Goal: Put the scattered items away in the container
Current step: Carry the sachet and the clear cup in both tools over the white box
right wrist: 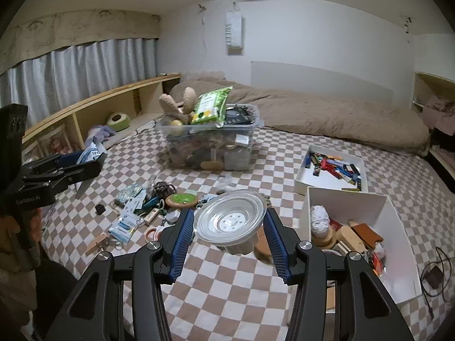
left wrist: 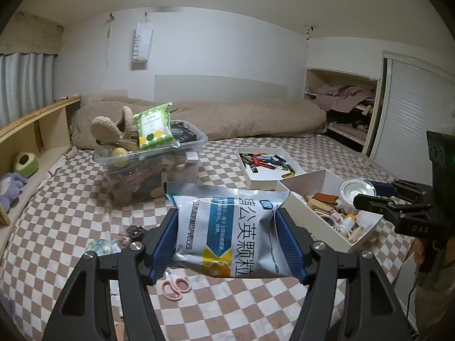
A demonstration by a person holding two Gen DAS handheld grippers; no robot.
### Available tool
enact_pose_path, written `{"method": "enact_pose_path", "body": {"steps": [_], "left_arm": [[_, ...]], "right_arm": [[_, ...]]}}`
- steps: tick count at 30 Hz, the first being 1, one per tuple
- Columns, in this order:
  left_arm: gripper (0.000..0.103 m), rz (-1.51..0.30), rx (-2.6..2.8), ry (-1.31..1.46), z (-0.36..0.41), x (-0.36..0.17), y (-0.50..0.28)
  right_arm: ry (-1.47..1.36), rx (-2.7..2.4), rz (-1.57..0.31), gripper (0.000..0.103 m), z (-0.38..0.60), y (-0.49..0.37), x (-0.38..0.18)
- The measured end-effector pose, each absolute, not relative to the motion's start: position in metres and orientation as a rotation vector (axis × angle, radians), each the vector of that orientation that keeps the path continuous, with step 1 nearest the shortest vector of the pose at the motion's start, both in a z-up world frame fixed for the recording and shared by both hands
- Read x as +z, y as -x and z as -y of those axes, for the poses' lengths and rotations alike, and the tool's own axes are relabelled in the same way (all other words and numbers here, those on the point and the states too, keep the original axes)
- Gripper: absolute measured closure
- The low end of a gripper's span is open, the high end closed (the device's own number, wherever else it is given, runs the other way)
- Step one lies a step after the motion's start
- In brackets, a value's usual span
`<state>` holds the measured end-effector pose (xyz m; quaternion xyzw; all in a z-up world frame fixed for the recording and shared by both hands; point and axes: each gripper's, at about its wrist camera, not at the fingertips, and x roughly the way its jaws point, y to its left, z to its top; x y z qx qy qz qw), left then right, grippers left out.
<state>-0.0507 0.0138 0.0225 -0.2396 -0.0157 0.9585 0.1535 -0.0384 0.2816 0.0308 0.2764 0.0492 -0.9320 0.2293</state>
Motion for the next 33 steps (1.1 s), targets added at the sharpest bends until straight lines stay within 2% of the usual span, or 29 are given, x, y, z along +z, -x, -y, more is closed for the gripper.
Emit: {"method": "enact_pose_path", "body": {"steps": [19,33], "left_arm": [[0.035,0.085,2.567,0.692,-0.118,0.011,0.099],[0.035,0.091,2.400,0.746,-0.211,-0.008,0.132]], "right_arm": [[-0.811,-2.771,-0.007,0.051,-0.382,0.063,0.024],[-0.994,-2.872,0.092,0.051,-0.474,0.088,-0.016]]}}
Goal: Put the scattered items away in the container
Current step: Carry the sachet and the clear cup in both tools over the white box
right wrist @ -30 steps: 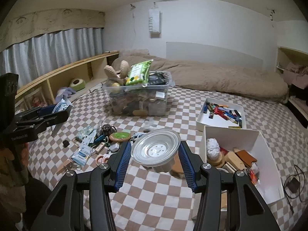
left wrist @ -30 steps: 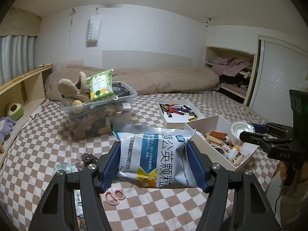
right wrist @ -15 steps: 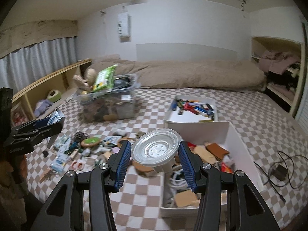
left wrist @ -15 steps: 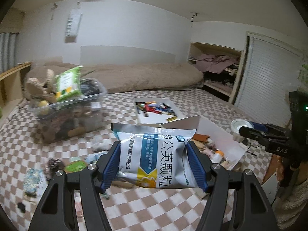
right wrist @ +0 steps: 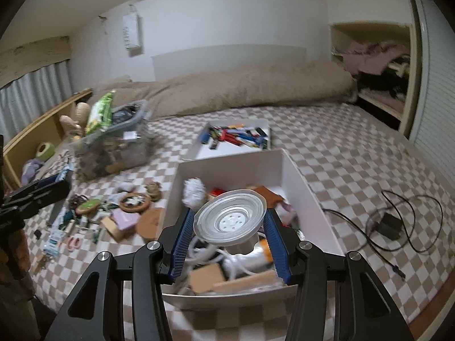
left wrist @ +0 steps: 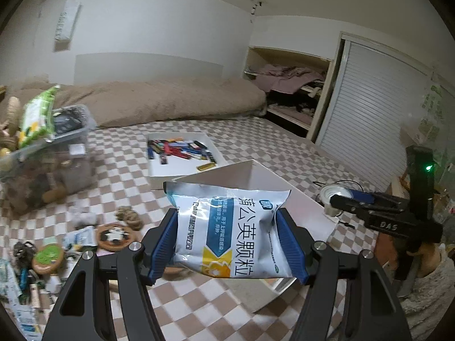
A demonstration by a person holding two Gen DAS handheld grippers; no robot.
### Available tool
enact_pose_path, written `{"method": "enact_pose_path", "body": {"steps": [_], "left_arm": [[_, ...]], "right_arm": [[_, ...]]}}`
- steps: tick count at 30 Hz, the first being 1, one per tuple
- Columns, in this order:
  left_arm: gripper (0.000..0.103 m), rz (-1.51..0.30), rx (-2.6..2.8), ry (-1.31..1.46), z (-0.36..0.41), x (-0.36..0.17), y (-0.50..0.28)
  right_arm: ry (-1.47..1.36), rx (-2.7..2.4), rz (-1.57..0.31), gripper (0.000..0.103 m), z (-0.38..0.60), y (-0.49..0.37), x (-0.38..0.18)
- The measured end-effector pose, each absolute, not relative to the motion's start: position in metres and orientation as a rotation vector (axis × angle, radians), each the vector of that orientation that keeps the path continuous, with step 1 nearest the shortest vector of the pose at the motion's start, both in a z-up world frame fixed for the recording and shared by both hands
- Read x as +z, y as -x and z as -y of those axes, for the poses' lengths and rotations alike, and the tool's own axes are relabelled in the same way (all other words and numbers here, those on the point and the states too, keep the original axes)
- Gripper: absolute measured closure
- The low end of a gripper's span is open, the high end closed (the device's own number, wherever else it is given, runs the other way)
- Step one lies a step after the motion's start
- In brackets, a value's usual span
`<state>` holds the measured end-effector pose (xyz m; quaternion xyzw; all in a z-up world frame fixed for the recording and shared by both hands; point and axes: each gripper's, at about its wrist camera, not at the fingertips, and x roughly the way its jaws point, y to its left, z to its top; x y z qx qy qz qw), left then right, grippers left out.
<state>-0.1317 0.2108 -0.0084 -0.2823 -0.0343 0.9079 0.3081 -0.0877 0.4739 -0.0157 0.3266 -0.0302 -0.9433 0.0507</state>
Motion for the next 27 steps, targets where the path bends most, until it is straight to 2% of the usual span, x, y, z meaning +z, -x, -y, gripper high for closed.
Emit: {"method": "enact_pose_path", "body": {"steps": [11,27], "left_arm": [[0.035,0.081,2.341,0.817,-0.257,-0.022,0.163],[0.035,0.087,2.290,0.870,-0.325,-0.023,0.233]], "right_arm": [[-1.168,-2.856,0.091,0.051,-0.506,0.113,-0.058],[-1.313,-2.719,0.049,0.051,-0.512,0.191,-0.079]]}}
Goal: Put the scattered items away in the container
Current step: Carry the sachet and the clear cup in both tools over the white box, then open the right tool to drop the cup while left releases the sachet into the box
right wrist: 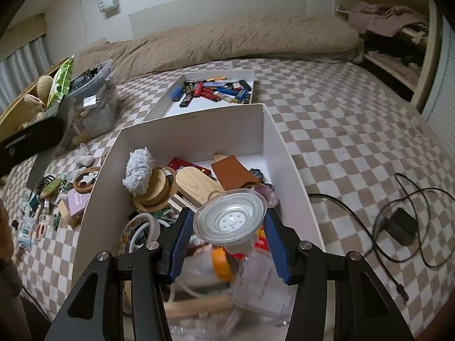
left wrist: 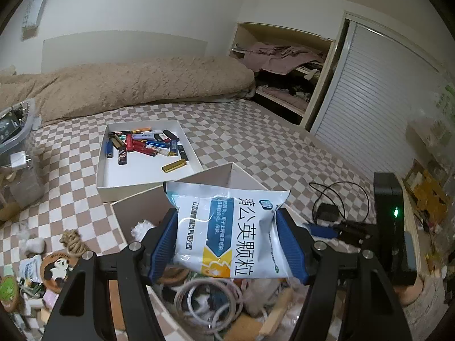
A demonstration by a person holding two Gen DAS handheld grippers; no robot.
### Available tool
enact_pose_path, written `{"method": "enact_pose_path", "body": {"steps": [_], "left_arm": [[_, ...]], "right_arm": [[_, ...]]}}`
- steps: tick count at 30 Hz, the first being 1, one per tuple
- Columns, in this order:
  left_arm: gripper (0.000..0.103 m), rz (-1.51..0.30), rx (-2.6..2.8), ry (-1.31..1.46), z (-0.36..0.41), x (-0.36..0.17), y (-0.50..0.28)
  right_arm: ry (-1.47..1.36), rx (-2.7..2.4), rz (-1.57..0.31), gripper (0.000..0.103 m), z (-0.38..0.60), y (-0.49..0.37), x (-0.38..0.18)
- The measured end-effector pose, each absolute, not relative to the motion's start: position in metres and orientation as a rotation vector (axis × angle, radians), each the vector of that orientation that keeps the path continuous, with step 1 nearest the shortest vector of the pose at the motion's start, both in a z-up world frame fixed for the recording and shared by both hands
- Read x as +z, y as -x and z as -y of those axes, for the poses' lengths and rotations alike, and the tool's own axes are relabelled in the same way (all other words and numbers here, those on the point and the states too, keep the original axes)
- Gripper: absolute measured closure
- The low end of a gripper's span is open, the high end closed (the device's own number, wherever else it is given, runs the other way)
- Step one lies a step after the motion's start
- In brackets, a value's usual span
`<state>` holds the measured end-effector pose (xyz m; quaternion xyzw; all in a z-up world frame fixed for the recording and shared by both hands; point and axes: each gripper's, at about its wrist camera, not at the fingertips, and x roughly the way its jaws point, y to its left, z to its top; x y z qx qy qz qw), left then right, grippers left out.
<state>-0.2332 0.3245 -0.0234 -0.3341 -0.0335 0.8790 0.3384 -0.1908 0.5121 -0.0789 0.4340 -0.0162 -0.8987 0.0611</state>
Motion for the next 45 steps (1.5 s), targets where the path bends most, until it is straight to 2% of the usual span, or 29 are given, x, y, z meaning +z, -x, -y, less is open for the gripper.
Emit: {"method": "enact_pose_path", "body": {"steps": [12,13,16,24,25,26,28,39,45], "left_arm": [[0.035,0.015,2.289,0.960,-0.365,-0.046,0.286],[0.035,0.008,2.288,0.970,-0.369,-0.049,0.290],[0.035,-0.011,2.287,0.986,-0.377,-0.055,0.297],[0.033,0.034,2.262,1.051,-0.395,-0.073,0.318],[0.027,0.050,2.258,1.051,-0.397,-0.076,0.320],[0.013,0.064,2.252,1.057,-0.399,-0.078,0.321],[0.000,0.072,2.264,1.069,-0.400,-0.081,0.322],[0.000,-0.073,2.305,1.082,-0.394,-0.084,0.312],[0.000,-0.091,2.307,1.074,-0.386,-0.079,0.304]], "right_arm": [[-1.322,-2.613,0.078,0.050,-0.506,0.222,-0.098],[-1.318,-2.612,0.073,0.047,-0.506,0.223,-0.099],[-1.300,-2.607,0.050,0.020,-0.505,0.223,-0.098],[-1.241,-2.592,0.053,0.019,-0.509,0.217,-0.089],[-1.236,-2.588,0.053,0.019,-0.508,0.217,-0.088],[-1.232,-2.585,0.052,0.019,-0.508,0.216,-0.088],[-1.227,-2.578,0.049,0.019,-0.507,0.214,-0.087],[-1.247,-2.576,0.065,0.019,-0.508,0.213,-0.092],[-1.241,-2.585,0.069,0.019,-0.505,0.209,-0.087]]}}
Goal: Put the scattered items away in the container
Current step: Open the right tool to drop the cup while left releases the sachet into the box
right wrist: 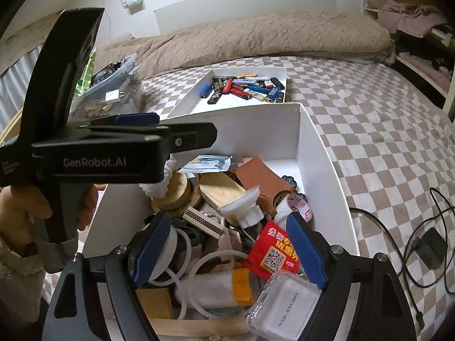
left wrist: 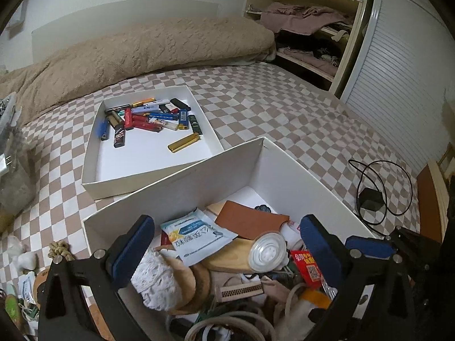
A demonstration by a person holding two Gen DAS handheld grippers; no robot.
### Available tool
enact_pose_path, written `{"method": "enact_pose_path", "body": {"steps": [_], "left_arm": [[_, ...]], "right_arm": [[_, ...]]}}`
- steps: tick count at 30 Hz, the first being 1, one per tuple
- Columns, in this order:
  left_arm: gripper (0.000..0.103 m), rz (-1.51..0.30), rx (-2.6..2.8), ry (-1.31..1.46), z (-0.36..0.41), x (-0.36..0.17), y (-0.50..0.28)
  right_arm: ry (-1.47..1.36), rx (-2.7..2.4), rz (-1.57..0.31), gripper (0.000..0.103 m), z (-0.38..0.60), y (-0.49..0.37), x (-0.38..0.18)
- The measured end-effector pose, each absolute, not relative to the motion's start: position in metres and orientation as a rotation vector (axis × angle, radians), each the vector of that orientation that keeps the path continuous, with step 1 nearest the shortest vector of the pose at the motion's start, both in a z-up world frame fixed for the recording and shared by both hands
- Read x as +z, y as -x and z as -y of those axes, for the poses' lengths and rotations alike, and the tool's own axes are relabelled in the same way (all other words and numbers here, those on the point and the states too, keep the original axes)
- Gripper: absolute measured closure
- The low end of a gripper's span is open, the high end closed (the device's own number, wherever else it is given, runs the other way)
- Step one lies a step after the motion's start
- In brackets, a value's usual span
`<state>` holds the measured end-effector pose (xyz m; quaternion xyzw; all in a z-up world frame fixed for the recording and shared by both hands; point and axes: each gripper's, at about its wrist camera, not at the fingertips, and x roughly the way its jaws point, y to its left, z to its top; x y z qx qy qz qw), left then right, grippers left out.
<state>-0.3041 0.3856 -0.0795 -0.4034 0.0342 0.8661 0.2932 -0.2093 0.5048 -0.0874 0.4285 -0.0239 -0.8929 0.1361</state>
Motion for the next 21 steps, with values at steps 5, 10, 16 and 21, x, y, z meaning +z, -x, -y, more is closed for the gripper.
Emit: {"method": "enact_pose_path", "body": {"steps": [5,10,16,21], "left_arm": [[0.000,-0.067,2.323,1.054,-0.376,-0.073,0.296],[0.000,-0.052,2.325,1.030,-0.368,-0.066,0.286],[0.001,-0.066,2.330,1.002,-0.363,-0.057,0.271],[0.001,-0.084,2.338,0.979,-0.359,-0.050,0.257]], "right_arm": [[-1.224,-2.601,0.073,0.019,-0.503,0.202,-0.078],[-1.209,-2.621,0.090,0.019,-0.505,0.194,-0.071],[-1.197,-2.646,0.112,0.019,-0.505,0.182,-0.062],[-1.174,-2.669,0.126,0.019,-0.504,0.172,-0.054]]}}
